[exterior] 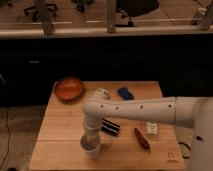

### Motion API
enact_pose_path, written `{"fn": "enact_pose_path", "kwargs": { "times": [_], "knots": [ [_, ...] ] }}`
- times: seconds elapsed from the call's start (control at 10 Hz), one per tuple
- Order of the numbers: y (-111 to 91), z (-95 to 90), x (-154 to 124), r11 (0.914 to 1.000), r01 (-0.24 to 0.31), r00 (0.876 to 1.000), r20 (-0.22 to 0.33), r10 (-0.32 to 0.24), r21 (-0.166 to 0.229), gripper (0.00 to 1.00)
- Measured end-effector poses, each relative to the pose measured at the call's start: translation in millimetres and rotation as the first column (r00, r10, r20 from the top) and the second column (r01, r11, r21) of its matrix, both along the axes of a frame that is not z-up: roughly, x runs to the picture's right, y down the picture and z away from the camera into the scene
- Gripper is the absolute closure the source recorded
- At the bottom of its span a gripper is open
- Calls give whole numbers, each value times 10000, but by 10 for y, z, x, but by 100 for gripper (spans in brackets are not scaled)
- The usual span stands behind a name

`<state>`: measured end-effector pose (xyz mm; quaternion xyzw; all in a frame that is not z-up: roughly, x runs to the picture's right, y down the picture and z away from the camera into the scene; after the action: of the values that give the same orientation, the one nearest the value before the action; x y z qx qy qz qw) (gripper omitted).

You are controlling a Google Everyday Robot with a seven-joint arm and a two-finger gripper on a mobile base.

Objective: Place the ceramic cup in the ceramic bowl

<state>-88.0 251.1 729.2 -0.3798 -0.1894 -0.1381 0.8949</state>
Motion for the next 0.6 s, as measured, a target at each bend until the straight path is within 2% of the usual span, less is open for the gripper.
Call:
{"fn": "enact_pose_path", "kwargs": {
  "times": [0.3,0.6],
  "knots": [
    [-6,-9,7,10000,-74,10000,34,74,46,100],
    [-59,-72,52,9989,-444,9989,159,442,124,100]
  ]
}}
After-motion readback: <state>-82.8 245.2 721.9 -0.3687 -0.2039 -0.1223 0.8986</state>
